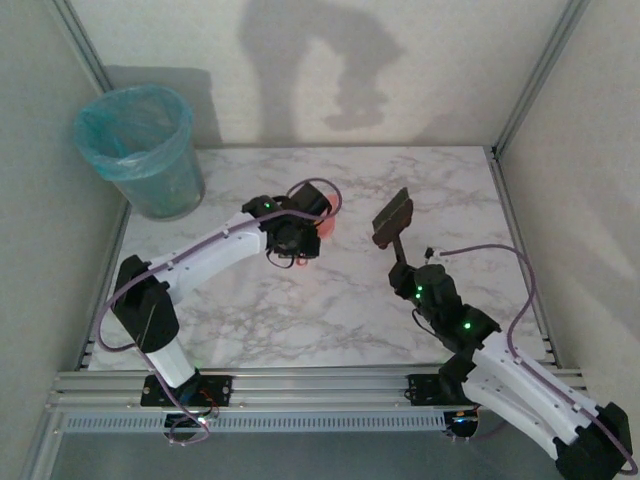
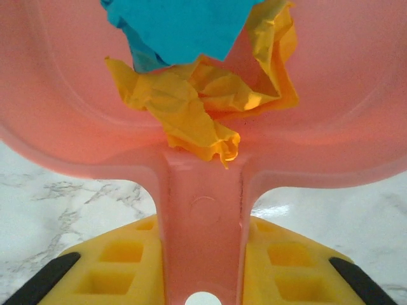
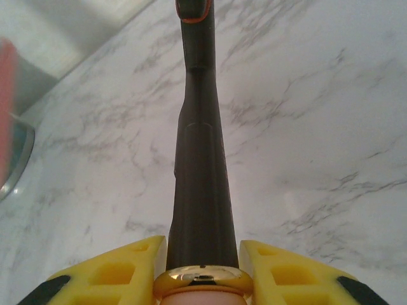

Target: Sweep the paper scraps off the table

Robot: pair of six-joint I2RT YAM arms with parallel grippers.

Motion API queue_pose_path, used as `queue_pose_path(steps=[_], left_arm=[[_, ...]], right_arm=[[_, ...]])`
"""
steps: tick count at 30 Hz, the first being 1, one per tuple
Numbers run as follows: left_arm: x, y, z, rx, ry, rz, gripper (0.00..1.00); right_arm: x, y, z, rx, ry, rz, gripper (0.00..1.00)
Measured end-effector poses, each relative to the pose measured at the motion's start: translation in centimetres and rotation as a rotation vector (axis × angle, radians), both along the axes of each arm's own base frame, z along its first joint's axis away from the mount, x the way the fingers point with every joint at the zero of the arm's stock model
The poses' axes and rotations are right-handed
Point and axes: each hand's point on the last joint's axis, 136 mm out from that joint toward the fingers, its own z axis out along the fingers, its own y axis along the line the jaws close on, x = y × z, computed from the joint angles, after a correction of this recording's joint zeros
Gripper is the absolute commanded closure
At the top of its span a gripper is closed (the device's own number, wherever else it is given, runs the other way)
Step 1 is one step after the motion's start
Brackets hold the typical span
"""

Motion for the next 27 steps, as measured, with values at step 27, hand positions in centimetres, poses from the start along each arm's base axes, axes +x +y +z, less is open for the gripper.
queue_pose_path(steps=[27], left_arm=[[10.5,15.9,14.8,-0.032,-0.229,0.463,1.00]], right_arm=[[-0.3,8.2,-2.1,0.031,0.105,0.330,1.00]])
